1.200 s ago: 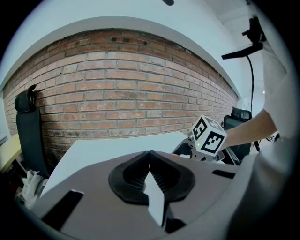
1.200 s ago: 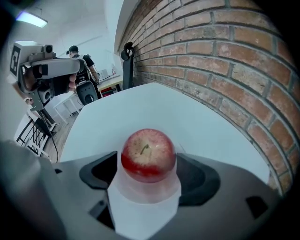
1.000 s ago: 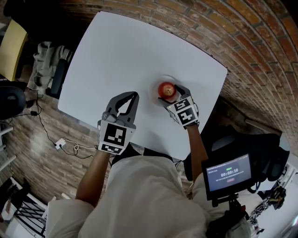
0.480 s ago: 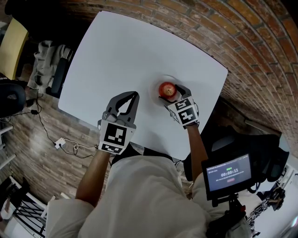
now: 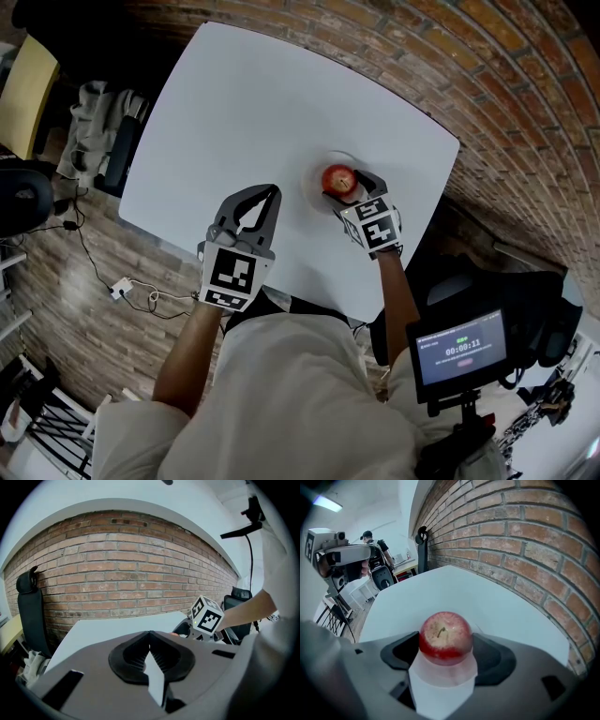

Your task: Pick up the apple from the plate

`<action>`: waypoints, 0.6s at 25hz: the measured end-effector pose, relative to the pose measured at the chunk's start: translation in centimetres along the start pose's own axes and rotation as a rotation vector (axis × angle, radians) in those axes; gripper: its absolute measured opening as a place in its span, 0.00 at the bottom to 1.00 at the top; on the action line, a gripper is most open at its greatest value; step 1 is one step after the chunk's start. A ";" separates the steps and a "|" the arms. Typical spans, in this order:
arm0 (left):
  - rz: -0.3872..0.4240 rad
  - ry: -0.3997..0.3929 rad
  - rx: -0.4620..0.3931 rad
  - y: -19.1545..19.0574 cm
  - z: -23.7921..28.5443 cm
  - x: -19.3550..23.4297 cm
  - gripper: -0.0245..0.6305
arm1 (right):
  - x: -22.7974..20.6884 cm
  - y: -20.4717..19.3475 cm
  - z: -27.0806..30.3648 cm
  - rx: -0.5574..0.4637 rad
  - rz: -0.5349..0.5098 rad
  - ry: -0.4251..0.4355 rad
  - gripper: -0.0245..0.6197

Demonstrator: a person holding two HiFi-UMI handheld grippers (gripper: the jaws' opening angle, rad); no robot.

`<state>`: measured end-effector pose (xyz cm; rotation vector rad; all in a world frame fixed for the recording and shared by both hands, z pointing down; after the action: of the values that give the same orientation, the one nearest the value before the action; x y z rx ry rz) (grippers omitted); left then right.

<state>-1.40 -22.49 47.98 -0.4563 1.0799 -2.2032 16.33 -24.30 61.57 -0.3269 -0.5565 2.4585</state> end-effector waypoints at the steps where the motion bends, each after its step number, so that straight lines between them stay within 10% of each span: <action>1: 0.001 0.000 0.000 0.0 0.0 0.0 0.05 | 0.0 0.0 0.0 0.001 0.001 0.000 0.60; 15: 0.010 -0.002 -0.009 0.0 -0.9 -0.2 0.05 | 0.0 0.0 -0.7 0.000 -0.008 -0.016 0.59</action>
<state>-1.76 -21.89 47.48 -0.4558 1.0896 -2.1895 16.52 -24.08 60.94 -0.3047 -0.5638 2.4555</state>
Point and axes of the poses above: the fingertips, and each gripper's own axes: z forward along the fingers, x to its left, y out of its top, the point moved 5 cm from there along -z, backward along the fingers, and after that the axes turned 7 degrees about x, right-handed, at the moved point
